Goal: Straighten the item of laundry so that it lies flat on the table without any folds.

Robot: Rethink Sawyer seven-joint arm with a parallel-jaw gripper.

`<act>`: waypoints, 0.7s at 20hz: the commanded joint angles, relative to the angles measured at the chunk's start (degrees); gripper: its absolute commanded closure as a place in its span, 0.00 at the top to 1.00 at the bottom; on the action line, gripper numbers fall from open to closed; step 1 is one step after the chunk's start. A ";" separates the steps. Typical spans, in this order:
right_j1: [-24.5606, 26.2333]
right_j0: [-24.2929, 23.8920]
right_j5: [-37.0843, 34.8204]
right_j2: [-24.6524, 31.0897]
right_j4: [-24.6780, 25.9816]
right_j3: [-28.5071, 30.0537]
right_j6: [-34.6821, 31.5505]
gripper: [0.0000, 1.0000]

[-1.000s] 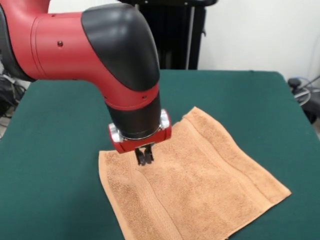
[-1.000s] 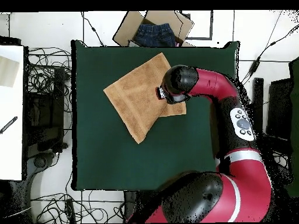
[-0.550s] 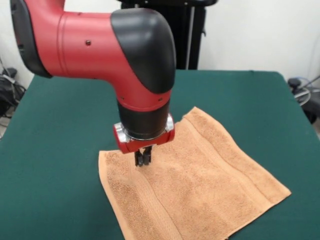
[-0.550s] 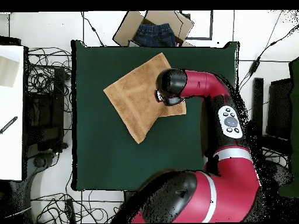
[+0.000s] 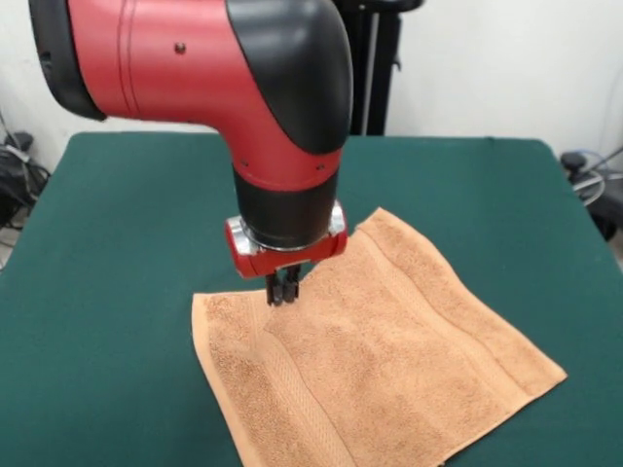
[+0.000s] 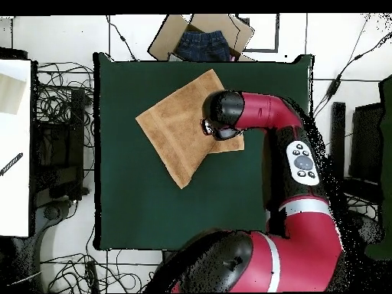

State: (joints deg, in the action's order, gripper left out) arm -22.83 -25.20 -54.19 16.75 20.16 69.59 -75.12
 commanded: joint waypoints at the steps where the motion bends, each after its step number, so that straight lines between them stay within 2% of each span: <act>1: -3.57 -1.72 -5.67 -1.58 -4.03 4.35 -7.37 0.00; 5: -2.87 -0.95 -8.22 -2.30 -3.77 1.75 -7.14 0.00; 9: -2.65 0.06 -7.87 -2.26 -4.46 2.34 -8.83 0.00; 14: -1.84 2.93 -2.65 -2.91 -4.43 4.71 -13.68 0.00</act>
State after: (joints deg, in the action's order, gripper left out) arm -26.37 -25.67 -57.30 16.21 17.03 69.77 -75.12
